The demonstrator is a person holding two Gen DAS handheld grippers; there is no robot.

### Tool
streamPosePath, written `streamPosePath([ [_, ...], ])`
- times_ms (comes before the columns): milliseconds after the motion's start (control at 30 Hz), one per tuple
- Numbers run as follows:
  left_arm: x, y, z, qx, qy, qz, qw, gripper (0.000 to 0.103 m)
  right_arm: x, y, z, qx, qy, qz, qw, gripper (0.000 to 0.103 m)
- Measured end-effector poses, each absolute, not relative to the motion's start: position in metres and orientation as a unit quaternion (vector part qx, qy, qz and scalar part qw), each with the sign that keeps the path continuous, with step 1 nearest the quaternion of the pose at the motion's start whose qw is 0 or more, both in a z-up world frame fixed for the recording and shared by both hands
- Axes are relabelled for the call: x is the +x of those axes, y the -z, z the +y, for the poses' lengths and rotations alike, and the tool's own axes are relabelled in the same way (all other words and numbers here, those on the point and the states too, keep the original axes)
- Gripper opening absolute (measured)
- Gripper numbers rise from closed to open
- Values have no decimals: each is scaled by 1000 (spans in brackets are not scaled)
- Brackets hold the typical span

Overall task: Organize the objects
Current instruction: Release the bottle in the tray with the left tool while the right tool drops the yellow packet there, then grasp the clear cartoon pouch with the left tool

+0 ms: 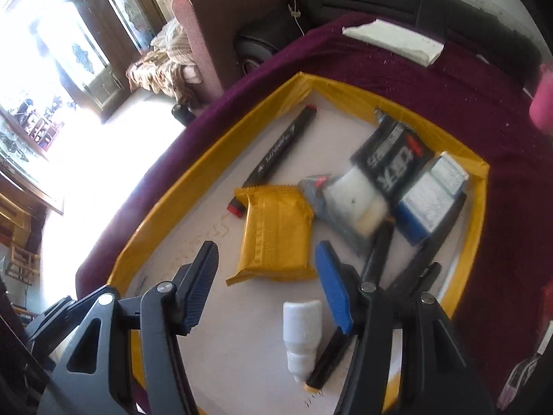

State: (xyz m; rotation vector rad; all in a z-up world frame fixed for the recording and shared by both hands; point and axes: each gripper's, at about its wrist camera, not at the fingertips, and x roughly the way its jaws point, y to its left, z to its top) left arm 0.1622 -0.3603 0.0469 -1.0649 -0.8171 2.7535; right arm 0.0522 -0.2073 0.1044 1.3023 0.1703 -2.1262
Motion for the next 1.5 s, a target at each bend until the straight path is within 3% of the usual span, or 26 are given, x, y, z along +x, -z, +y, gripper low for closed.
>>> streamPosePath([
  [100, 162, -59, -344, -343, -906, -241, 54, 68, 68, -140, -164, 437, 845, 65, 301, 64],
  [267, 156, -82, -298, -345, -913, -184, 119, 68, 90, -171, -54, 364, 906, 55, 209, 66],
  [433, 147, -88, -241, -369, -901, -150, 175, 68, 105, -174, 80, 362, 926, -27, 106, 72],
  [600, 132, -80, -197, -403, -878, -162, 203, 68, 119, -137, 192, 406, 901, -146, 46, 73],
  [800, 139, -88, -171, -401, -883, -140, 200, 68, 89, -88, 209, 432, 866, -236, 93, 73],
  [900, 146, -96, -169, -390, -892, -128, 190, 68, 77, -81, 189, 432, 868, -218, 113, 77],
  [1033, 142, -98, -155, -398, -892, -108, 185, 68, 89, -90, 135, 440, 832, -196, 276, 76],
  [1167, 132, -89, -126, -405, -892, -65, 192, 68, 109, -111, 130, 402, 868, -157, 246, 76],
  [1500, 69, -51, -36, -414, -848, 119, 309, 68, 136, -106, 206, 408, 881, -185, 149, 76],
])
